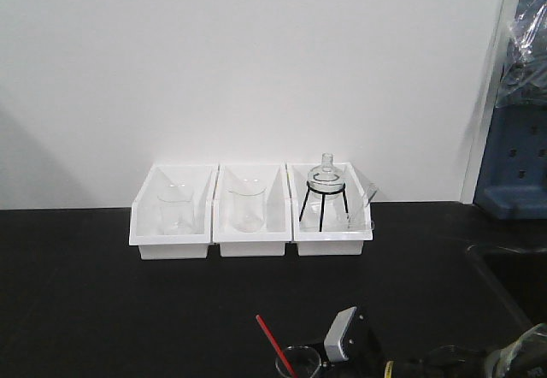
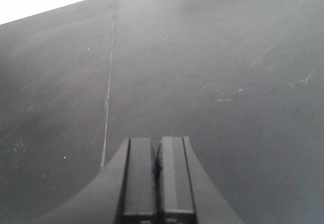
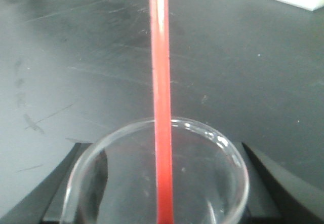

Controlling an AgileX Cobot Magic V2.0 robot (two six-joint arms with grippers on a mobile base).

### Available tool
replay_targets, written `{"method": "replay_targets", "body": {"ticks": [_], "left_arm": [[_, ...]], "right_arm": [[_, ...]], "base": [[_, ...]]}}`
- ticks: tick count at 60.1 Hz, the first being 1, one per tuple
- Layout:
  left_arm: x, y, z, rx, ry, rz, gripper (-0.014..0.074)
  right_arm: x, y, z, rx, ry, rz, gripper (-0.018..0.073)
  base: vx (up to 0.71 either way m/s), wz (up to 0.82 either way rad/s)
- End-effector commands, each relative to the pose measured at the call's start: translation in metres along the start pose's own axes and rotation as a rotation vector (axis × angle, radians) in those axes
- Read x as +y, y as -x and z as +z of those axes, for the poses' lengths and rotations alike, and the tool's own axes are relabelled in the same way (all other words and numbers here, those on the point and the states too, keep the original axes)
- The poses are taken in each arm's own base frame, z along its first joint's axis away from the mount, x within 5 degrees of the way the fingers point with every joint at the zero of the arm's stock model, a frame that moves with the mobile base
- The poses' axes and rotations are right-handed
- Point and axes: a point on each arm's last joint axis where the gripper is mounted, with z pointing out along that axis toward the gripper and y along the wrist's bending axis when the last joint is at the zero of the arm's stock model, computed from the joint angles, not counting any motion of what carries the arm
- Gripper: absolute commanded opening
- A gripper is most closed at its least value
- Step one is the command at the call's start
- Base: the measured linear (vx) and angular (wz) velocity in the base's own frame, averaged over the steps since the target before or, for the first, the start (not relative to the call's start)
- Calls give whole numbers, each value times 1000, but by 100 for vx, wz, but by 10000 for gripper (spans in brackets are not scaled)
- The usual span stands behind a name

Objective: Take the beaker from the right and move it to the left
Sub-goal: 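Swing the held beaker in front of the bins, toward the left arm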

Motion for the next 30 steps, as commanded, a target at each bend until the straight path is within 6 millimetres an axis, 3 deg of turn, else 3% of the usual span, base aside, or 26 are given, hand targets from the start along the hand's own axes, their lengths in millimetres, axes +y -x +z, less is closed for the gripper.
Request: {"method": "replay_targets", "body": {"ticks": [1, 17, 30], "left_arm": [[0, 2, 2, -65, 4, 1, -6], [0, 2, 2, -65, 4, 1, -6], [0, 2, 2, -65, 4, 1, -6]], "right_arm": [[0, 31, -4, -126, 4, -60, 18], [-1, 27, -3, -115, 9, -49, 162], [-1, 26, -3, -114, 11, -43, 420]], "base": [[0, 0], [0, 0], [0, 0]]}}
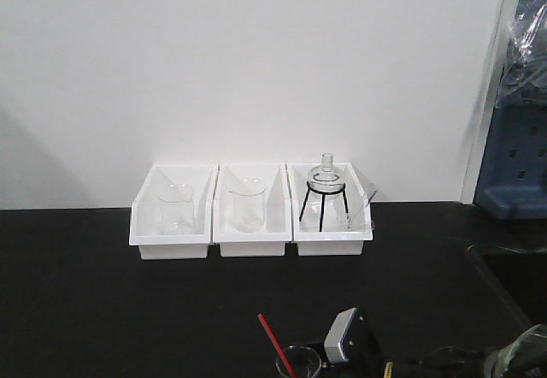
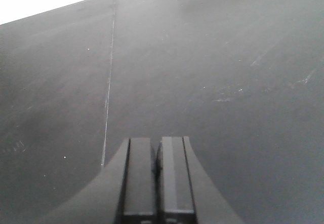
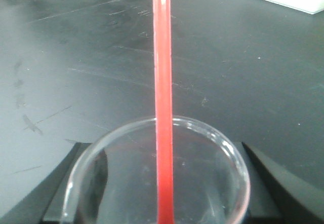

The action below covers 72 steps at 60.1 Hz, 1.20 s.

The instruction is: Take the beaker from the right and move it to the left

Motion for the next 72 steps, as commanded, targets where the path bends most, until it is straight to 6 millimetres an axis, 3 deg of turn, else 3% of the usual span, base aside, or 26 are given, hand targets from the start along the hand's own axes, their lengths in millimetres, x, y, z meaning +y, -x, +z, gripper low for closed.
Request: {"method": "replay_targets", "body": {"ticks": [1, 7, 16, 28, 49, 58, 72], "left_arm": [[0, 2, 2, -65, 4, 1, -6], [0, 2, 2, -65, 4, 1, -6], [0, 2, 2, -65, 4, 1, -6], [0, 2, 2, -65, 4, 1, -6], [0, 2, 2, -65, 4, 1, -6], [0, 2, 2, -65, 4, 1, -6], [0, 2, 2, -65, 4, 1, -6]], "right_arm": [[0, 29, -4, -107, 7, -39, 449], [-1, 28, -4, -98, 2, -30, 568], [-2, 30, -5, -67, -20, 15, 665], [3, 56, -14, -89, -25, -33, 661], [24, 132, -47, -203, -72, -190, 622], [39, 173, -73, -244, -152, -196, 475], [64, 234, -153, -253, -627, 76, -15]], "base": [[0, 0], [0, 0], [0, 0], [0, 0], [0, 0], [0, 0], [0, 0]]}}
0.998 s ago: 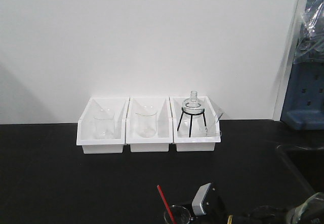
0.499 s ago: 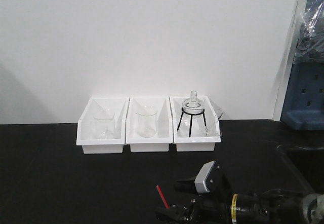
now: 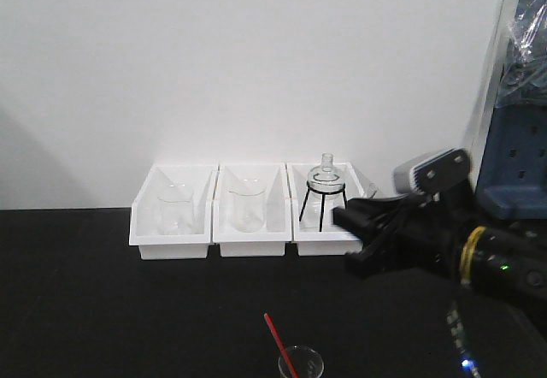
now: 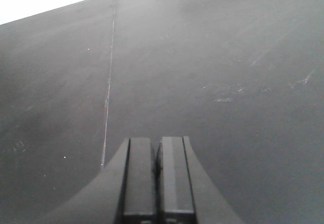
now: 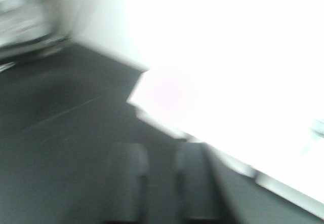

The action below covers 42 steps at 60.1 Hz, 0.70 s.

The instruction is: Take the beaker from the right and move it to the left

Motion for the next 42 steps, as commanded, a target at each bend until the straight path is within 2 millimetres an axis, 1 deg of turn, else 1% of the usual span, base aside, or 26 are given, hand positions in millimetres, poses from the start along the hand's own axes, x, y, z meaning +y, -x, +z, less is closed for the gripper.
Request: {"method": "replay_targets", "body": {"ticks": [1, 6, 13, 22, 34, 42], "left_arm": [[0, 2, 2, -65, 4, 1, -6], [0, 2, 2, -65, 4, 1, -6], [0, 2, 2, -65, 4, 1, -6], [0, 2, 2, -65, 4, 1, -6], [0, 2, 2, -65, 4, 1, -6], [0, 2, 2, -65, 4, 1, -6]], "right_arm": [[-1, 41, -39, -79, -178, 93, -15], [3, 60, -67, -126, -257, 89, -11], [16, 84, -103, -219, -278, 62, -8], [32, 103, -137, -313, -276, -8, -8], [46, 116, -168, -403, -276, -36, -8], [51, 120, -179, -435, -276, -49, -8]], "base": [[0, 0], [0, 0], [0, 0], [0, 0], [0, 0], [0, 0]]}}
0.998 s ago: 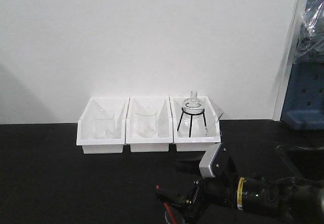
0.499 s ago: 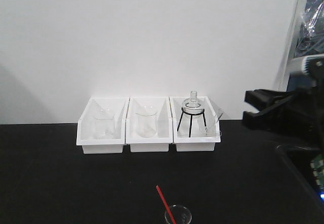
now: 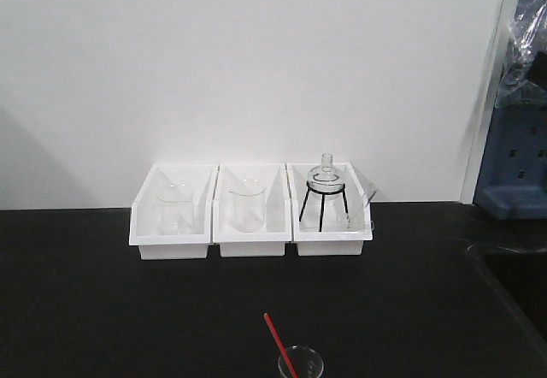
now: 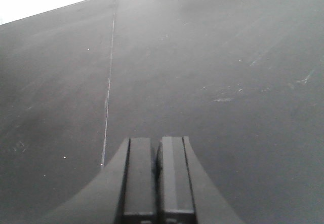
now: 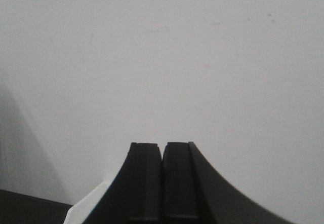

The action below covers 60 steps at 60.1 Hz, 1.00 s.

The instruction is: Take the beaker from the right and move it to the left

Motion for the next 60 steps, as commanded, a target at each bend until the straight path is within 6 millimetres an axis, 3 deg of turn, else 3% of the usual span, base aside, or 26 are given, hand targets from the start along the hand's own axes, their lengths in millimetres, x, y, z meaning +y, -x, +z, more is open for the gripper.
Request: {"method": "replay_targets", "body": {"ticks": [1, 7, 12, 17, 24, 30, 36, 50, 60], "left_arm": [[0, 2, 2, -65, 4, 1, -6], [0, 2, 2, -65, 4, 1, -6], [0, 2, 2, -65, 4, 1, -6], [0, 2, 2, -65, 4, 1, -6], [0, 2, 2, -65, 4, 1, -6], [0, 2, 2, -65, 4, 1, -6], [0, 2, 2, -65, 4, 1, -6], [0, 2, 2, -65, 4, 1, -6], [0, 2, 2, -65, 4, 1, -6]], "right_arm": [[2, 15, -8, -52, 7, -5, -8], [1, 18, -12, -63, -18, -34, -8], [-14, 16, -13, -33, -178, -118, -8], [-31, 5, -19, 114, -380, -138, -8], [-42, -18, -29, 396, -501, -172, -8], [-39, -37, -35, 505, -448, -237, -8], [-26, -57, -46, 426, -316, -248, -8], [-3, -137, -90, 307, -152, -86, -8], [1, -178, -116, 309, -146, 5, -8]], "base": [[0, 0], [0, 0], [0, 0], [0, 0], [0, 0], [0, 0], [0, 0], [0, 0], [0, 0]]}}
